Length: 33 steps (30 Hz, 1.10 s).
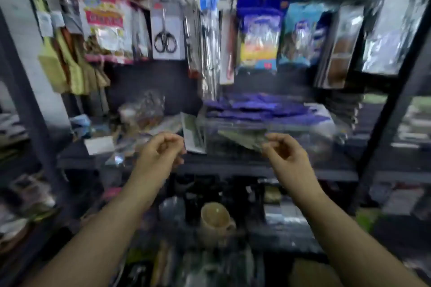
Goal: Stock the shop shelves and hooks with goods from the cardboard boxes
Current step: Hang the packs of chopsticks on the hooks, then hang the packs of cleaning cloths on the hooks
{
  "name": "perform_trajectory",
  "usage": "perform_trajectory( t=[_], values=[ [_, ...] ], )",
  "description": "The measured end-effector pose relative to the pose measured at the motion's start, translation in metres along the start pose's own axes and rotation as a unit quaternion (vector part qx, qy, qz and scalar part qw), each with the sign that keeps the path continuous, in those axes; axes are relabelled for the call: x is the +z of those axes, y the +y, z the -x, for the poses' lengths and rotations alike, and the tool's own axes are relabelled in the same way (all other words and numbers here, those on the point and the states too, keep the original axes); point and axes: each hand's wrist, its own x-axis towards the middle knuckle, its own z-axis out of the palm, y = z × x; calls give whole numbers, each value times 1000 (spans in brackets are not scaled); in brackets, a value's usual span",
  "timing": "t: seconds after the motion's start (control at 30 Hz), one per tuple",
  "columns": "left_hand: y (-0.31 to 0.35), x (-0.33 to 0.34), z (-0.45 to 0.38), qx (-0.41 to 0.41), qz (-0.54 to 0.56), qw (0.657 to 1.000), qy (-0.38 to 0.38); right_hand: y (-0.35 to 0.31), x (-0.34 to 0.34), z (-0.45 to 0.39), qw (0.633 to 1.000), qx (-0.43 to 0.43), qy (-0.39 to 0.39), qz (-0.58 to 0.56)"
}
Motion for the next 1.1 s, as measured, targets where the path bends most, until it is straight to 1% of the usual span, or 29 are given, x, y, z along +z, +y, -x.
perform_trajectory(
  t=[0.1, 0.2, 0.3, 0.47, 0.6, 0.7, 0.9, 1.0, 1.1],
  values=[
    [-52, 21, 56, -105, -4, 994, -17, 52, -30, 74, 992, 121, 10, 34],
    [-90, 50, 109, -189, 4, 981, -36, 89, -65, 136, 974, 212, 17, 78],
    [-114, 84, 155, -268, 1, 961, -74, 117, -107, 180, 950, 292, 35, 102],
    [-135, 138, 205, -300, -22, 944, -134, 149, -167, 217, 928, 335, 70, 151],
    [-150, 195, 239, -325, -57, 927, -176, 177, -223, 240, 906, 388, 75, 151],
    [-166, 245, 266, -359, -62, 914, -180, 206, -269, 255, 888, 428, 37, 165],
    [-208, 331, 324, -420, -122, 881, -181, 272, -350, 281, 843, 503, -34, 185],
    [-228, 356, 344, -449, -151, 861, -185, 304, -374, 289, 818, 536, -79, 193],
    [-246, 368, 355, -471, -195, 838, -196, 329, -381, 294, 788, 566, -130, 203]
  ],
)
